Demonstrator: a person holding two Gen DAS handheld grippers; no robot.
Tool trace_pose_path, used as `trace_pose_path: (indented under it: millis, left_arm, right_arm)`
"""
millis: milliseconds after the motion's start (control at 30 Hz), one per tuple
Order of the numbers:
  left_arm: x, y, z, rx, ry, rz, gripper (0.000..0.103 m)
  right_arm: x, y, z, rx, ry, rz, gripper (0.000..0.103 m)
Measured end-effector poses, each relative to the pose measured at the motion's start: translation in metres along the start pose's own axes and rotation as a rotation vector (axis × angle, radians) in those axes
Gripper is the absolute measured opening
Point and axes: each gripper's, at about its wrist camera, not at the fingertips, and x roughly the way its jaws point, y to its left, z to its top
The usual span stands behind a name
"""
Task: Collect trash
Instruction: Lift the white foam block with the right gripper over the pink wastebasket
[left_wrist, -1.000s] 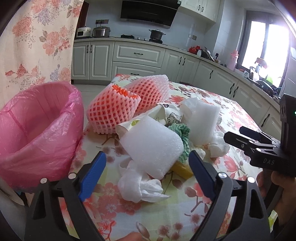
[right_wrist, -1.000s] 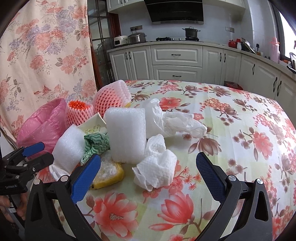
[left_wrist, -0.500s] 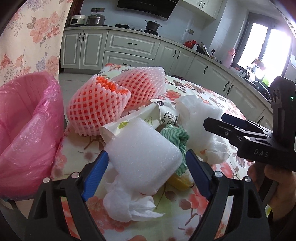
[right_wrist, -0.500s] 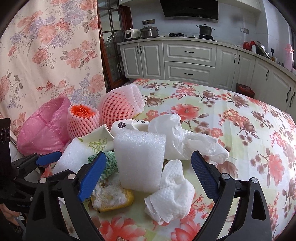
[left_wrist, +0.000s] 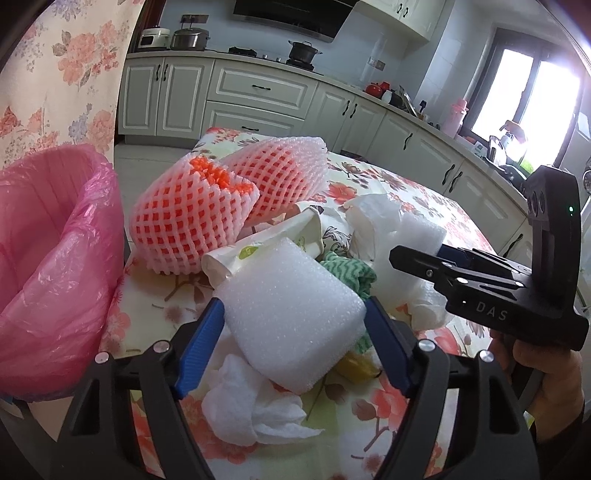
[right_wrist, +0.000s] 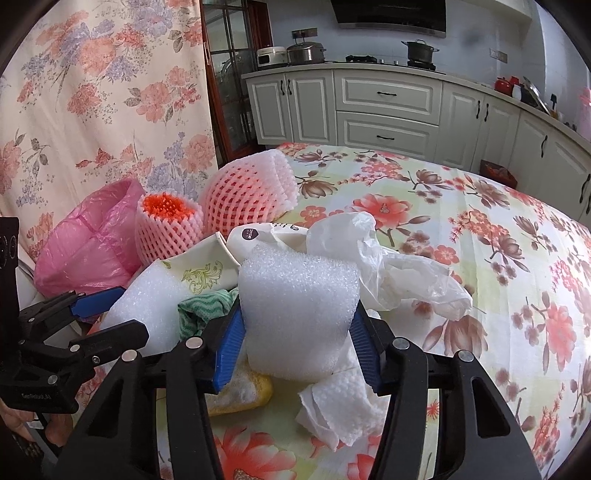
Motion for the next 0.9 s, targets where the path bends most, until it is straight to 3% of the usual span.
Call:
trace_pose_path:
  millis: [467, 900]
  left_arm:
    - [-0.032, -0.002, 0.009, 0.009, -0.079, -0.003, 0.074]
    - [-0.098, 0.033, 0.032, 0.026, -0.236, 0.199, 0.074]
  right_arm:
    - [-0.037, 0.0, 0.009, 0.022, -0.081, -0.01, 0.052]
    - [-0.06, 0.026, 0.031, 0.003, -0.158, 0.012, 0.052]
